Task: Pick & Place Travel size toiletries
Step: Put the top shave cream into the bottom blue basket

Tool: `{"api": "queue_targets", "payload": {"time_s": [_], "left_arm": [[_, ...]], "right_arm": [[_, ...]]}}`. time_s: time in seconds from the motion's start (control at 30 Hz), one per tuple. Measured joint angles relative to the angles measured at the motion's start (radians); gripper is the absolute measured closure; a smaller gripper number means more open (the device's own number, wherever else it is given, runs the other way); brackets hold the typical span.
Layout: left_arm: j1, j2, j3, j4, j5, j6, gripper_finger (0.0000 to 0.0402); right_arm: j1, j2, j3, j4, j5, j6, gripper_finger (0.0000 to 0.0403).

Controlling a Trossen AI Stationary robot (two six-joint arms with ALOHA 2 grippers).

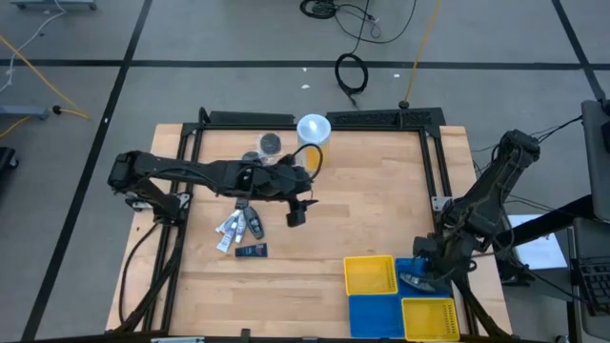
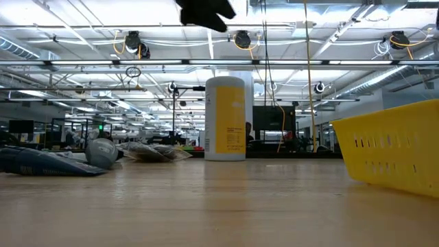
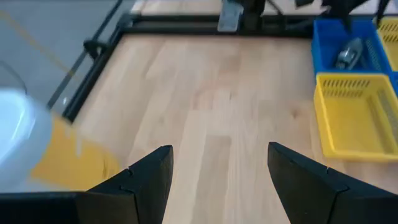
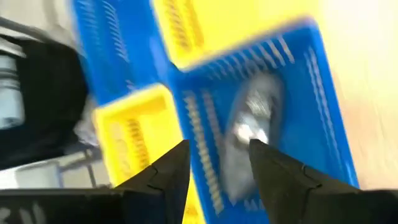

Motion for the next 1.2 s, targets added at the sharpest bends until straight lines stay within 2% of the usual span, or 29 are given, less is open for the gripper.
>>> {"api": "queue_targets", "payload": {"time_s": [0.13,0.27,0.33,0.5,0.63,0.97,1.2], "left_arm": [[-0.009,-0.027,0.000,-0.169,-0.041,-0.124,0.0147],[-0.008,-0.034,0.000,-0.343,-0.042,-0.327,0.0147],[-0.008,-0.031,-0.001,-0.441,-0.044,-0.426,0.0147],[-0.023,-0.032,-0.031,-0.612,-0.103,-0.668,0.0147],[-0.034,-0.034,-0.067,-0.716,-0.149,-0.779,0.0147],[0.021,-0.033,-0.269,-0.712,-0.129,-0.963,0.0147],[0.094,-0.033,-0.378,-0.696,-0.070,-1.011,0.0147]], "right_arm": [[-0.064,-0.063,0.000,0.055,0.128,-0.172,0.0251],[-0.142,-0.104,0.000,0.110,0.290,-0.372,0.0253],[-0.186,-0.114,0.000,0.152,0.322,-0.479,0.0253],[-0.289,-0.111,0.000,0.267,0.333,-0.687,0.0253],[-0.362,-0.100,0.000,0.284,0.341,-0.784,0.0254],[-0.475,-0.059,0.000,0.286,0.338,-0.845,0.0255],[-0.497,-0.029,0.000,0.290,0.339,-0.872,0.0255]]}}
